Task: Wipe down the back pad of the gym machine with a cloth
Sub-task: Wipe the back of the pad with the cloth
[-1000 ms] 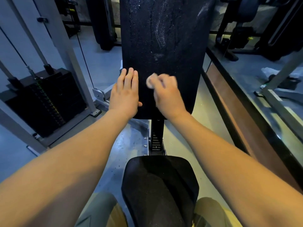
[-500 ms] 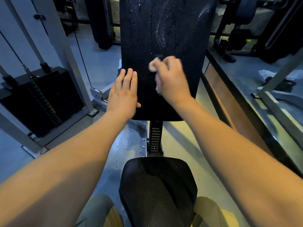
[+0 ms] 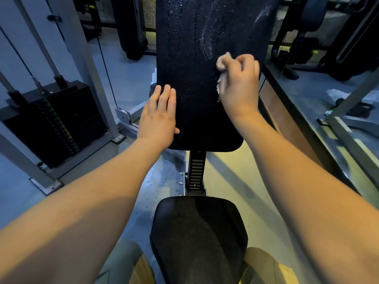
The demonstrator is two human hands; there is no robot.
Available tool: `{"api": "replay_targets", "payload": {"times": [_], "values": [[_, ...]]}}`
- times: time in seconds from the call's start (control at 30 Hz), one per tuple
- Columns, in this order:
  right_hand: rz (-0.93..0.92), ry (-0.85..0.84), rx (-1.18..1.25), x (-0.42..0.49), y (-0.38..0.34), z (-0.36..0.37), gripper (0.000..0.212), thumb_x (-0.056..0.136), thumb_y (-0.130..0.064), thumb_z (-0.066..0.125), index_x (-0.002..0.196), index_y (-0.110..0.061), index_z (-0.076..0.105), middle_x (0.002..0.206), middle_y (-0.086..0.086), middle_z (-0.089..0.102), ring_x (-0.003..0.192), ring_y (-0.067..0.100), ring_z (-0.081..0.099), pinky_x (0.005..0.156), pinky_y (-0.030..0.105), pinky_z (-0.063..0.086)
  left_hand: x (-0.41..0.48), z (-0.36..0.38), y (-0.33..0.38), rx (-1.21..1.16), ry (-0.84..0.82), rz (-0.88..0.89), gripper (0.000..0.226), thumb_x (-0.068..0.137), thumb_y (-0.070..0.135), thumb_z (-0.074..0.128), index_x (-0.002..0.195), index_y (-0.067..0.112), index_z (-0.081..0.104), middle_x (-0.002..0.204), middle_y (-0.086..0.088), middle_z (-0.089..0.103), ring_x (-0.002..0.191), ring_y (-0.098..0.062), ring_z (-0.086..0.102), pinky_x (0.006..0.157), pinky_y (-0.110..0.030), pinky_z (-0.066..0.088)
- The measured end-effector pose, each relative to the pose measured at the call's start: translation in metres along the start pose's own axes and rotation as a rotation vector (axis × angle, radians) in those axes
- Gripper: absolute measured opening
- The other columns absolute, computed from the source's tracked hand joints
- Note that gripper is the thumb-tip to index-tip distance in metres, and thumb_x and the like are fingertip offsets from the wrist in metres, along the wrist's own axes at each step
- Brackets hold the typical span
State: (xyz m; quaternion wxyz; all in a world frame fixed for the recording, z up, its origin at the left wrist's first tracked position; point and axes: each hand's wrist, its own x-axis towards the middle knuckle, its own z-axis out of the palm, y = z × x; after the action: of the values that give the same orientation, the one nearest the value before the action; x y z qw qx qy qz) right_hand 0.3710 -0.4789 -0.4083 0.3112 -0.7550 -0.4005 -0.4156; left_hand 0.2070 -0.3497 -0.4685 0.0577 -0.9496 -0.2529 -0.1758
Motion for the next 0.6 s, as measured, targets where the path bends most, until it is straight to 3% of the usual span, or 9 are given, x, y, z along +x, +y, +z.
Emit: {"api": "replay_targets", "payload": {"times": [0.1, 0.2, 0.33, 0.4, 0.53, 0.6], "values": [[0.061, 0.006, 0.022, -0.006, -0.034, 0.013, 0.02, 0.095, -0.002, 0.055, 0.108, -0.006, 0.068, 0.104, 0.017, 0.059, 0.092, 0.033, 0.054, 0.078, 0.021, 0.034, 0.0, 0.001, 0.0, -0.005, 0.0, -0.004, 0.113, 0.089, 0.041, 0.073, 0.159, 0.007, -0.009, 0.169, -0.011, -0.007, 0.155, -0.031, -0.008, 0.123, -0.046, 0.019], [-0.119, -0.093, 0.057, -0.005, -0.053, 0.02, 0.022, 0.098, -0.008, 0.055, 0.117, -0.007, 0.066, 0.109, 0.015, 0.058, 0.097, 0.031, 0.054, 0.073, 0.032, 0.05, 0.0, 0.001, -0.001, 0.01, 0.003, 0.0, 0.114, 0.088, 0.044, 0.073, 0.159, 0.006, -0.009, 0.169, -0.011, -0.006, 0.155, -0.031, -0.007, 0.124, -0.045, 0.019], [-0.217, -0.263, -0.086, -0.014, -0.027, 0.001, 0.064, 0.091, -0.025, 0.059, 0.153, -0.015, 0.045, 0.135, 0.014, 0.051, 0.111, 0.032, 0.05, 0.085, 0.038, 0.049, 0.0, 0.001, 0.0, 0.024, 0.005, 0.0, 0.114, 0.089, 0.045, 0.071, 0.159, 0.006, -0.009, 0.169, -0.012, -0.006, 0.155, -0.031, -0.007, 0.124, -0.044, 0.018], [-0.286, -0.29, -0.129, -0.021, -0.017, -0.002, 0.068, 0.093, -0.023, 0.059, 0.158, -0.016, 0.038, 0.14, 0.014, 0.05, 0.109, 0.034, 0.05, 0.088, 0.042, 0.048, 0.0, 0.001, 0.001, 0.028, 0.008, -0.002, 0.114, 0.089, 0.046, 0.071, 0.159, 0.006, -0.009, 0.168, -0.012, -0.006, 0.155, -0.032, -0.007, 0.124, -0.044, 0.018], [-0.297, -0.217, -0.111, -0.009, -0.011, 0.005, 0.051, 0.098, -0.009, 0.058, 0.148, -0.011, 0.051, 0.118, 0.015, 0.058, 0.093, 0.034, 0.055, 0.067, 0.044, 0.05, 0.0, -0.001, -0.001, 0.033, 0.0, 0.002, 0.115, 0.089, 0.049, 0.071, 0.159, 0.007, -0.01, 0.168, -0.012, -0.006, 0.155, -0.031, -0.006, 0.124, -0.045, 0.018], [-0.26, -0.193, -0.069, -0.004, -0.002, 0.002, 0.042, 0.1, -0.012, 0.055, 0.141, -0.004, 0.055, 0.108, 0.017, 0.058, 0.092, 0.036, 0.056, 0.068, 0.044, 0.05, 0.0, -0.002, -0.002, 0.035, -0.01, 0.009, 0.115, 0.089, 0.05, 0.07, 0.159, 0.008, -0.011, 0.169, -0.011, -0.006, 0.155, -0.031, -0.007, 0.125, -0.046, 0.018]]}}
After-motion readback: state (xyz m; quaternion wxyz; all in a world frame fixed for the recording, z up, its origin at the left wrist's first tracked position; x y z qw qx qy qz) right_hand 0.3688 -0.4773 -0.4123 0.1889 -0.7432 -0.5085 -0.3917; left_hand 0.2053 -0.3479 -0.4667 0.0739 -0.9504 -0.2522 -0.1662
